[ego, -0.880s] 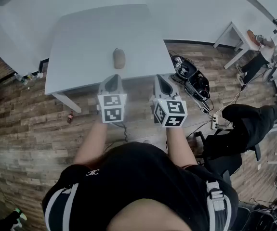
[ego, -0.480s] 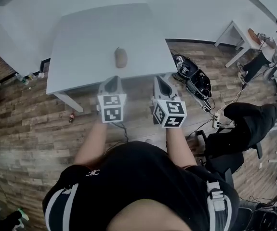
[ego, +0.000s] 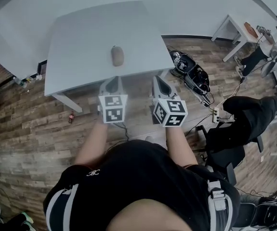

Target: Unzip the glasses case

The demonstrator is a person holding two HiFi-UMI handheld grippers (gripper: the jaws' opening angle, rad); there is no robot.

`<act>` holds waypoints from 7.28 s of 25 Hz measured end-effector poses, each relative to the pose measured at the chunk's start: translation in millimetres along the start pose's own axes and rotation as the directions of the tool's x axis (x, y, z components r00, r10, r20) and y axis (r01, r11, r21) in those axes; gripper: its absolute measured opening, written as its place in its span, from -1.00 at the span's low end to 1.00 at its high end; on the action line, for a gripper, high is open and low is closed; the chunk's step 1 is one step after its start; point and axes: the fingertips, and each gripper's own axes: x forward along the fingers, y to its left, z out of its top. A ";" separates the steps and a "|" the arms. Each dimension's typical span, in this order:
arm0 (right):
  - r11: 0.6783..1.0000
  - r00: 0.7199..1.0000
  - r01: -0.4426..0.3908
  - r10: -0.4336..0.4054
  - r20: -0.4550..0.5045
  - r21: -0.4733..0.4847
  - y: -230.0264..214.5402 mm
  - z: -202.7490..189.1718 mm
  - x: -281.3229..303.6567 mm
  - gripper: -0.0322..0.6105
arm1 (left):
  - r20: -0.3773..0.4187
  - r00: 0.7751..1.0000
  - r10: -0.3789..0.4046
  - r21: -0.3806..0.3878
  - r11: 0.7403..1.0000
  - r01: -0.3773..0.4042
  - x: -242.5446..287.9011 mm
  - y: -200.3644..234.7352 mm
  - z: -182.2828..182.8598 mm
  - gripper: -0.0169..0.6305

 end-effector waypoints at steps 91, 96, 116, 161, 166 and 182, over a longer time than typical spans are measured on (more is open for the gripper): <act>0.995 0.944 -0.094 0.074 -0.320 -0.045 -112.1 -68.9 448.8 -0.88 | -0.413 0.814 -0.409 -0.618 0.782 0.080 421.2 179.3 -112.0 -0.38; 0.987 0.937 -0.059 0.002 -0.350 -0.152 -105.9 -74.1 453.5 -0.88 | -0.457 0.789 -0.411 -0.580 0.810 0.086 447.1 192.2 -133.5 -0.22; 0.987 0.944 0.087 -0.124 -0.306 -0.132 -132.6 -57.4 442.0 -0.88 | -0.561 0.650 -0.512 -0.451 0.848 0.279 507.7 120.7 -138.2 0.36; 0.873 0.843 -0.475 0.488 -0.228 0.110 -63.5 -13.7 432.8 -0.46 | -0.239 0.650 -0.721 0.429 0.522 0.737 389.3 96.9 7.9 -0.06; 0.845 0.827 -0.503 0.532 -0.183 0.183 -64.0 -14.0 424.5 -0.41 | -0.236 0.618 -0.750 0.426 0.492 0.759 375.3 83.7 13.8 -0.06; 0.818 0.806 -0.576 0.570 -0.161 0.013 -40.9 -9.1 407.9 -0.79 | -0.248 0.561 -0.790 0.330 0.476 0.816 352.9 81.4 12.9 -0.06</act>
